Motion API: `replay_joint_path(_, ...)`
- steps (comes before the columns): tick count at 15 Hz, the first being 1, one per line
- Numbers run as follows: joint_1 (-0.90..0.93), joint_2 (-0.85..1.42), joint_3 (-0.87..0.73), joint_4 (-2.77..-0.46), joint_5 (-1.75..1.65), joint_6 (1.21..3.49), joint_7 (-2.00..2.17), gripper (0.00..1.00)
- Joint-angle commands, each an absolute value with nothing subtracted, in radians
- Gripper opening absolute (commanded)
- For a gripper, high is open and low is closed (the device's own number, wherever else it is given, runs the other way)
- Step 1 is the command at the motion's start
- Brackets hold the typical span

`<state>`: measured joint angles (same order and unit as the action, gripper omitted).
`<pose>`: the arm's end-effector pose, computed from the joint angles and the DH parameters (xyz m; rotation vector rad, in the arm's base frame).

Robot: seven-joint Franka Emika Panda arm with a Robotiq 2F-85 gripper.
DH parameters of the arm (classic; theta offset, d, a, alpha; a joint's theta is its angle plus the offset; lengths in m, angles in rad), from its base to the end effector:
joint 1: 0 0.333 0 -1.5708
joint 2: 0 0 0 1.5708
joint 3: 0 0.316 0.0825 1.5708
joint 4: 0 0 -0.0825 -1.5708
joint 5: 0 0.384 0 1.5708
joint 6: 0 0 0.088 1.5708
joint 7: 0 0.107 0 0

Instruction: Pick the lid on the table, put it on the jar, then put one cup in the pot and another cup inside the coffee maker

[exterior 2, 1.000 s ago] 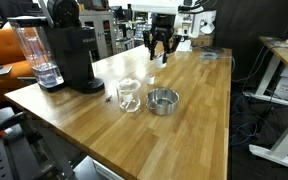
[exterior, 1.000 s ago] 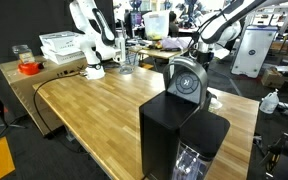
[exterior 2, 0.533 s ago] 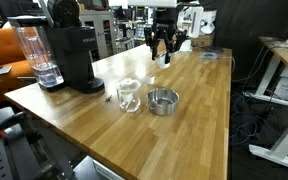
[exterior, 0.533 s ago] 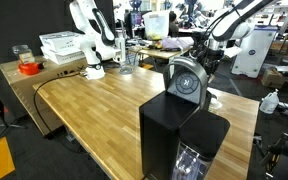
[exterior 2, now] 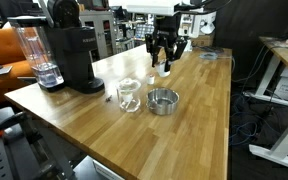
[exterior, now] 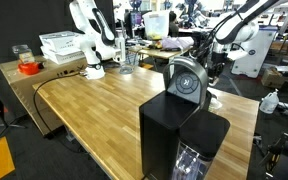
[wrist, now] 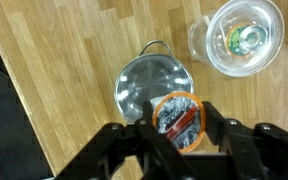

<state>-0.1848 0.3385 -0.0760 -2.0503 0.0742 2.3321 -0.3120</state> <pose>0.5681 -0.1494 0.2686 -3.0994 -0.0033 0.0702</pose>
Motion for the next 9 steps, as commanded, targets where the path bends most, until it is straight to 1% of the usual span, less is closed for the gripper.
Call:
replay_joint_path(1, -0.210, 0.358, -0.071, -2.037, 0.109, 2.333, -0.323, 0.27)
replay_joint_path(9, -0.239, 0.462, -0.062, -1.936, 0.135, 2.281, -0.333, 0.27)
